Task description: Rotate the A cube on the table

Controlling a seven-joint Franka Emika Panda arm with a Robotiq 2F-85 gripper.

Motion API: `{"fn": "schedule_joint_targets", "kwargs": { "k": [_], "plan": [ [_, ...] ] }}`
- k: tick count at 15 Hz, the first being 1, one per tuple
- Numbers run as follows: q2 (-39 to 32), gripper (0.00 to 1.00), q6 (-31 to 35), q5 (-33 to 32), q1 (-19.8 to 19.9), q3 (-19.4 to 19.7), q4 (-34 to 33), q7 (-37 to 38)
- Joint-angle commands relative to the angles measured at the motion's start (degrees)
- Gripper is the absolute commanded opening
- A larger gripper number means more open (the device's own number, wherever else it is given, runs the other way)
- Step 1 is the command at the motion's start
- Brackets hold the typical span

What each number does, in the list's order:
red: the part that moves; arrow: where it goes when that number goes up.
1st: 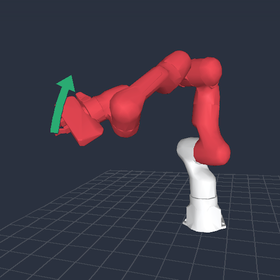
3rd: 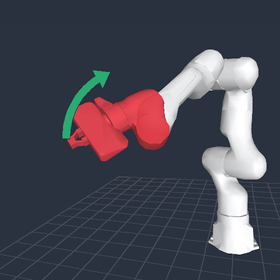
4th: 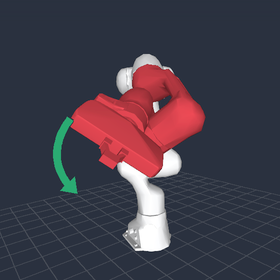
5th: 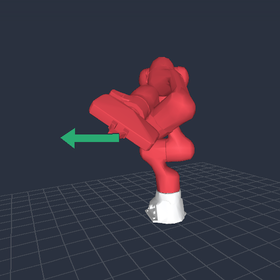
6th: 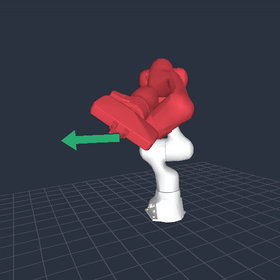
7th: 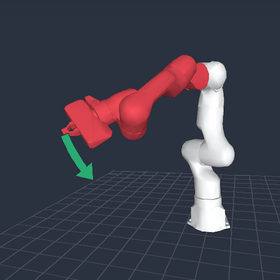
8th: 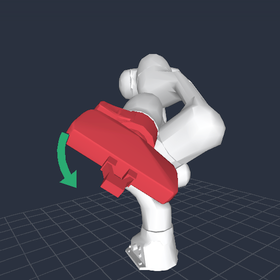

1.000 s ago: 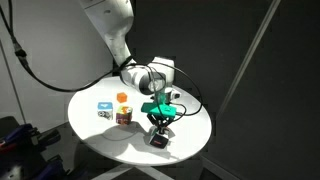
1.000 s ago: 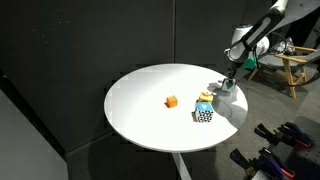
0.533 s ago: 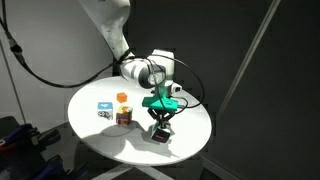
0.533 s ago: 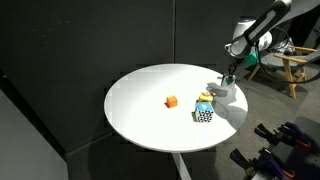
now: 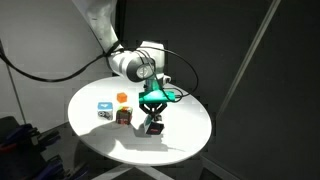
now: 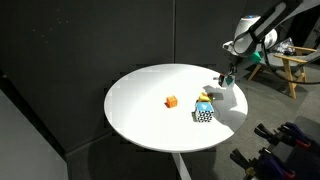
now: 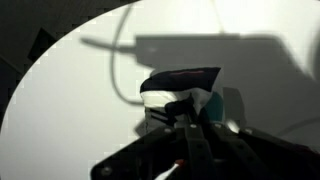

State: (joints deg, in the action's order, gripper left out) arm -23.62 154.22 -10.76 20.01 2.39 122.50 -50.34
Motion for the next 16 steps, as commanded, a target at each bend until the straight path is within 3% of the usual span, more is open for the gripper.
{"fn": "schedule_joint_targets", "kwargs": {
  "k": [1,9,10,11,16],
  "plan": [
    [4.8,0.02,2.9,0.7,1.1,-1.6,5.9,-8.7],
    [9.3,0.02,9.9,3.0,1.5,-2.7,13.5,-25.6],
    [9.4,0.02,10.4,3.6,1.4,-2.6,13.8,-26.6],
    [7.1,0.02,9.0,2.4,-0.9,-0.7,11.5,-23.0],
    [6.9,0.04,9.1,2.5,-1.2,-0.5,11.8,-23.3]
  ]
}}
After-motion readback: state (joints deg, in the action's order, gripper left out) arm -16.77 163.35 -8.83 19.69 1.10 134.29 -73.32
